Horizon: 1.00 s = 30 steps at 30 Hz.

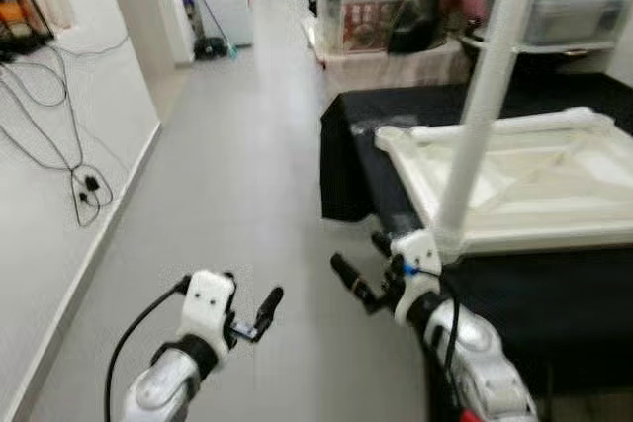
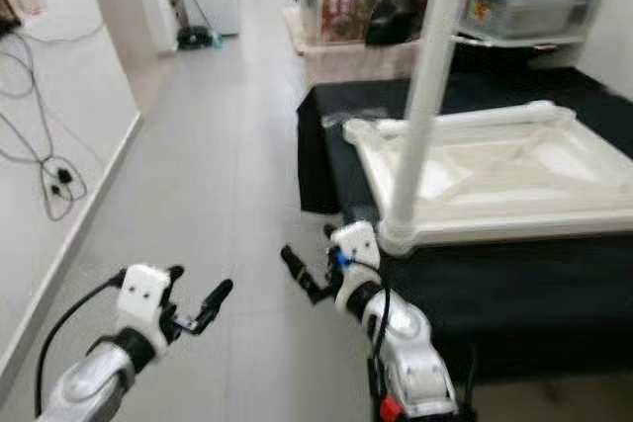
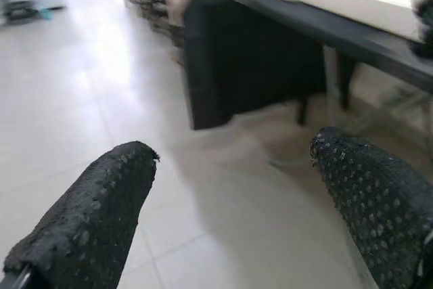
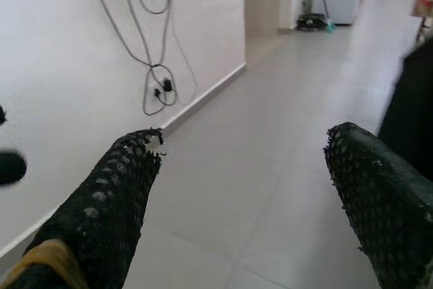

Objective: Building children table

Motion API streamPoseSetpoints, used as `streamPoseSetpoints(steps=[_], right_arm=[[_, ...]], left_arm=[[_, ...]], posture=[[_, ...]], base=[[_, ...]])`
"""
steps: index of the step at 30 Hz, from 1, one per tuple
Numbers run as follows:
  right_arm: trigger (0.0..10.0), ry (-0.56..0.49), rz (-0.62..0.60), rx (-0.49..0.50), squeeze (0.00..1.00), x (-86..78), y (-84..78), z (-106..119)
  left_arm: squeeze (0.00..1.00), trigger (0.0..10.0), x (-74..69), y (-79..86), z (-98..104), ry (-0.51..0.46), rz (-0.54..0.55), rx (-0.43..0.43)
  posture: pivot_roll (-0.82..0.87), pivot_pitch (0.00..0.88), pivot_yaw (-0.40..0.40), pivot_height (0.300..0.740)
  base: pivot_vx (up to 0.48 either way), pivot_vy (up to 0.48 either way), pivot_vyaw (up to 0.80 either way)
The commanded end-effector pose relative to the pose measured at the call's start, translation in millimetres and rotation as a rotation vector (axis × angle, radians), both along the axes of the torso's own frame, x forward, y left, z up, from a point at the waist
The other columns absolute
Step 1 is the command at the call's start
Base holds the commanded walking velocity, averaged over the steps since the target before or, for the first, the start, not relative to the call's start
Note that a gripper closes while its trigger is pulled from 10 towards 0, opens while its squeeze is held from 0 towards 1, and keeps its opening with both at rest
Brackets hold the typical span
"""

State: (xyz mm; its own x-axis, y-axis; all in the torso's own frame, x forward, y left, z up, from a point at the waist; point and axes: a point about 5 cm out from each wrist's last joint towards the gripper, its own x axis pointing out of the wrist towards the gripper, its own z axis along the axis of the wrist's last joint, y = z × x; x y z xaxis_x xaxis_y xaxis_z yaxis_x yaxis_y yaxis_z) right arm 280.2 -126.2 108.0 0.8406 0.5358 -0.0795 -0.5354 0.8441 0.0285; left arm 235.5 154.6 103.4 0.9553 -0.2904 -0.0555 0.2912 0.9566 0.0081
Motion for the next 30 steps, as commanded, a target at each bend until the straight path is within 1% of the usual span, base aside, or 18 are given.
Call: streamPoseSetpoints(steps=[1, 3, 5, 6, 7, 13, 15, 17, 18, 20, 23, 28, 30], right_arm=[[10.0, -0.012, 0.021, -0.007, 0.00, 1.6, 9.9, 0.4], [10.0, -0.021, 0.013, -0.016, 0.00, 3.9, 10.9, 1.1], [10.0, -0.021, 0.013, -0.016, 0.00, 3.9, 10.9, 1.1], [10.0, -0.024, 0.008, -0.022, 0.00, 4.9, 10.8, 1.3], [10.0, -0.027, 0.000, -0.032, 0.00, 6.5, 11.1, 1.5], [10.0, -0.019, -0.008, -0.057, 0.00, 10.0, 13.2, -0.2], [10.0, -0.005, -0.008, -0.055, 0.00, 11.2, 13.7, -1.7], [10.0, 0.007, -0.007, -0.076, 0.00, 11.6, 14.5, -3.4], [10.0, 0.009, -0.007, -0.083, 0.00, 11.6, 14.7, -3.9], [10.0, 0.002, -0.001, -0.075, 0.00, 11.3, 15.0, -3.2], [10.0, -0.006, 0.005, -0.064, 0.00, 11.1, 16.2, -3.0], [10.0, 0.007, 0.020, -0.041, 0.00, 10.9, 17.9, -5.4], [10.0, 0.005, 0.015, -0.062, 0.00, 11.0, 17.1, -6.8]], left_arm=[[0.00, 10.0, 2.1, 15.4, -7.6, 0.045, 0.096, -0.037], [0.00, 10.0, 4.6, 21.6, -9.8, 0.055, 0.155, -0.053], [0.00, 10.0, 4.6, 21.6, -9.8, 0.055, 0.155, -0.053], [0.00, 10.0, 5.2, 22.8, -10.4, 0.056, 0.172, -0.064], [0.00, 10.0, 5.3, 22.9, -11.0, 0.058, 0.177, -0.088], [0.00, 10.0, 2.7, 22.1, -9.1, 0.036, 0.178, -0.087], [0.00, 10.0, 3.1, 21.9, -8.6, 0.023, 0.191, -0.103], [0.00, 10.0, 4.0, 23.0, -8.6, 0.023, 0.203, -0.117], [0.00, 10.0, 4.2, 23.3, -8.6, 0.023, 0.205, -0.121], [0.00, 10.0, 4.4, 23.5, -8.7, 0.024, 0.206, -0.123], [0.00, 10.0, 4.9, 23.8, -9.3, 0.026, 0.208, -0.128], [0.00, 10.0, 5.1, 23.4, -11.0, 0.029, 0.204, -0.132], [0.00, 10.0, 5.8, 21.6, -12.2, 0.033, 0.193, -0.131]], posture=[[0.05, 0.000, -0.006, 0.740], [0.05, 0.000, -0.006, 0.740], [0.05, 0.000, -0.006, 0.740], [0.05, 0.000, -0.009, 0.740], [0.05, 0.000, -0.010, 0.740], [0.05, 0.000, -0.011, 0.740], [0.05, 0.000, -0.010, 0.740], [0.05, 0.000, -0.011, 0.740], [0.05, 0.000, -0.011, 0.740], [0.05, 0.000, -0.010, 0.740], [0.05, 0.000, -0.011, 0.740], [0.05, 0.000, -0.010, 0.740], [0.04, 0.000, -0.010, 0.740]], base=[[0.000, 0.461, 0.00], [0.000, 0.463, 0.00], [0.000, 0.465, 0.00], [0.000, 0.465, 0.00], [0.000, 0.000, 0.00], [0.000, 0.000, 0.00], [0.426, 0.000, -0.66], [0.398, 0.000, 0.00], [0.398, 0.000, -0.80], [0.398, 0.000, -0.80], [0.400, 0.000, 0.00], [0.408, 0.000, -0.71], [0.424, 0.000, 0.00]])
